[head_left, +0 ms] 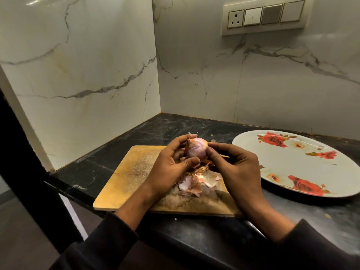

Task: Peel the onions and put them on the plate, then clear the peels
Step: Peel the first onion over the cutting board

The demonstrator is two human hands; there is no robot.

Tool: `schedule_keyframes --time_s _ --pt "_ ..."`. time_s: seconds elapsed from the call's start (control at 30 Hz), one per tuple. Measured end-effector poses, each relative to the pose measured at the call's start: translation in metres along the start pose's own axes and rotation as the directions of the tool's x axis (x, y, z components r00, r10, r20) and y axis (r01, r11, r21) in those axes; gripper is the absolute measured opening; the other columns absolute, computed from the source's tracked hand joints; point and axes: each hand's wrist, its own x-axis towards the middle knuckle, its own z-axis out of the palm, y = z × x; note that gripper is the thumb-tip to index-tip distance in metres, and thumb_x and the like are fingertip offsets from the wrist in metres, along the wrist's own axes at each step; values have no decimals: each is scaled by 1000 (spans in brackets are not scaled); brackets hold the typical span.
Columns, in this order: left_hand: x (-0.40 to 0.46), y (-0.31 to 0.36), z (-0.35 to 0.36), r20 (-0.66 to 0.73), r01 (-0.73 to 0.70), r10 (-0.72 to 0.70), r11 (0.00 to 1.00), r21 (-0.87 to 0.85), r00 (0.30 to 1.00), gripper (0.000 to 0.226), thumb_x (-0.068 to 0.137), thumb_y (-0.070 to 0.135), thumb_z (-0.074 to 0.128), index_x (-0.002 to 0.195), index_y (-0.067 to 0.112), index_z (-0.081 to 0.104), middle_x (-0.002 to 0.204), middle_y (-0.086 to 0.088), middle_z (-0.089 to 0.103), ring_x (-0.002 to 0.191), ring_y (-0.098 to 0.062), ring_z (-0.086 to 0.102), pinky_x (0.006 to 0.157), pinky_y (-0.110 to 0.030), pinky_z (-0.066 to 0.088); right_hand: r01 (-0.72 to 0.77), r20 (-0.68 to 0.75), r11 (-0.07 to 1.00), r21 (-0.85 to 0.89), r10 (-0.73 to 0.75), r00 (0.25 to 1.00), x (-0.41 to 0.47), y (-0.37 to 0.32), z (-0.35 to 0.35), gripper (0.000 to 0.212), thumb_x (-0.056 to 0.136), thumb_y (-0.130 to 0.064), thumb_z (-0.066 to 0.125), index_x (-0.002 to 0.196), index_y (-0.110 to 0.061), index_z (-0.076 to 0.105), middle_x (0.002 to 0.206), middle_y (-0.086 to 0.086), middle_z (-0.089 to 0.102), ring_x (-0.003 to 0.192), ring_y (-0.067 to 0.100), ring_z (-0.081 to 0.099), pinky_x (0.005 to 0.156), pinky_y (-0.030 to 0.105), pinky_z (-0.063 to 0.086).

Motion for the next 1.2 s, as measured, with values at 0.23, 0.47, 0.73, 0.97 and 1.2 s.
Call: schedule_keyframes --time_s 0.23,0.47,0.73,0.97,1.2 --pt "1 -2 -2 -30 -5 6 1000 30 1000 56 81 0 74 131 20 57 125 6 64 115 -5 65 86 -21 56 9 3 997 -82 -9 1000 1 1 -1 21 87 -21 77 107 -15 79 92 -4 79 84 9 75 73 41 64" --pt "2 -6 -1 -90 -7 18 993 120 996 62 67 -1 87 117 21 58 123 8 61 113 -6 65 81 -22 58 -65 6 997 -38 65 998 1 0 3 8 87 -18 78 93 -22 81 81 -4 78 80 14 76 75 46 63" --pt "0 -8 1 -95 -9 34 967 253 995 68 59 9 94 115 18 56 118 10 60 111 0 61 80 -23 59 19 -14 962 -271 -24 1000 0 -5 8 15 83 -11 81 73 -22 76 65 -8 72 63 3 67 57 13 50" --pt "1 -10 2 -84 -21 47 957 288 995 69 58 12 95 112 23 55 119 9 59 112 -7 62 83 -27 59 51 -51 920 -388 -77 996 -5 -10 12 14 80 -9 80 76 -19 70 67 -10 67 62 1 64 56 12 48" --pt "2 -6 0 -58 43 -36 991 128 998 64 64 -2 87 117 15 54 125 0 61 113 -6 66 87 -26 58 -56 -121 932 -358 13 993 1 -4 7 9 82 -17 80 79 -17 72 71 -5 69 65 4 65 59 13 51"
